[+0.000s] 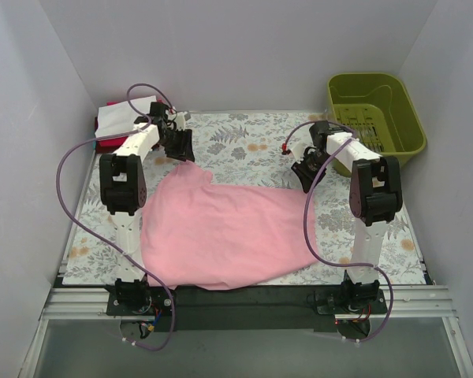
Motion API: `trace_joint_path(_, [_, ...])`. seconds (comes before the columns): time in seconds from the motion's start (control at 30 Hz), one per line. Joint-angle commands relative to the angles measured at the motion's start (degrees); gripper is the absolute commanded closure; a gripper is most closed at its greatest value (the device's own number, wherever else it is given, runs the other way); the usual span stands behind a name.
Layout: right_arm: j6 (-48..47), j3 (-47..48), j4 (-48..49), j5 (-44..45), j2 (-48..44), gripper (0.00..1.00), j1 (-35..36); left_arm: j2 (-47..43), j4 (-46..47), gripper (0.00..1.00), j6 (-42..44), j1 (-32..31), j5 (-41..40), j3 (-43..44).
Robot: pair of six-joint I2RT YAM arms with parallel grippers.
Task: Fold and stack the t-shirts
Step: Flatten the tshirt out
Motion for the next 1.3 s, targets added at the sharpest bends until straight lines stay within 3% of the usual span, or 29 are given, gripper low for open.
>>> trace_joint_path(0.0, [-0.7,-0.1,-1.6,-0.6,0.3,0.64,0.2,-3.0,0.8,0.58,0.7,-2.5,1.0,-1.5])
trace_joint_path(0.1, [-0.4,0.1,-1.6,-0.4,0.8,0.65,0.1,-3.6,0.7,0.57,-0.1,-4.1,1.6,-3.0])
trace_joint_path(0.27, [0.3,0.4,-1.6,-0.6,1.7,0.66,0.1,-4.7,0.0,0.48,0.0,-6.3,4.0,-6.2])
trace_joint_path(0.43, [0.8,0.9,-1.6,-0.4,2.4,0.66,0.1,-5.2,0.2,0.50,0.0,-8.5,3.9,-8.4])
trace_joint_path(0.67, [0.9,0.7,-1.6,-0.3,2.1,0.67,0.1,-7.8,2.3,0.76,-1.3,-10.3,4.4,-10.8])
trace_joint_path(0.7, [1.0,0.5,-1.6,-0.4,2.2,0.67,0.2,-8.4,3.2,0.88,-1.4,-10.3,4.1,-11.2])
trace_joint_path(0.77, [1.0,0.4,-1.6,-0.5,2.2,0.67,0.1,-9.6,4.1,1.00,-1.2,-10.6,2.7,-12.6])
trace_joint_path(0.93, [1.2,0.4,-1.7,-0.8,2.0,0.73,0.1,-17.3,10.3,1.00,2.9,-16.0,-5.0,-19.1])
trace_joint_path(1.07, [1.1,0.3,-1.9,-0.8,1.9,0.83,0.2,-21.6,14.7,1.00,9.2,-21.8,-17.0,-26.8])
trace_joint_path(1.23, [1.4,1.0,-2.5,-1.4,2.5,0.88,0.1,-24.8,16.0,1.00,16.7,-24.9,-18.1,-31.4])
trace_joint_path(1.27, [1.3,1.1,-2.9,-1.6,2.5,0.88,0.1,-23.9,13.4,0.83,16.8,-24.7,-17.7,-30.7])
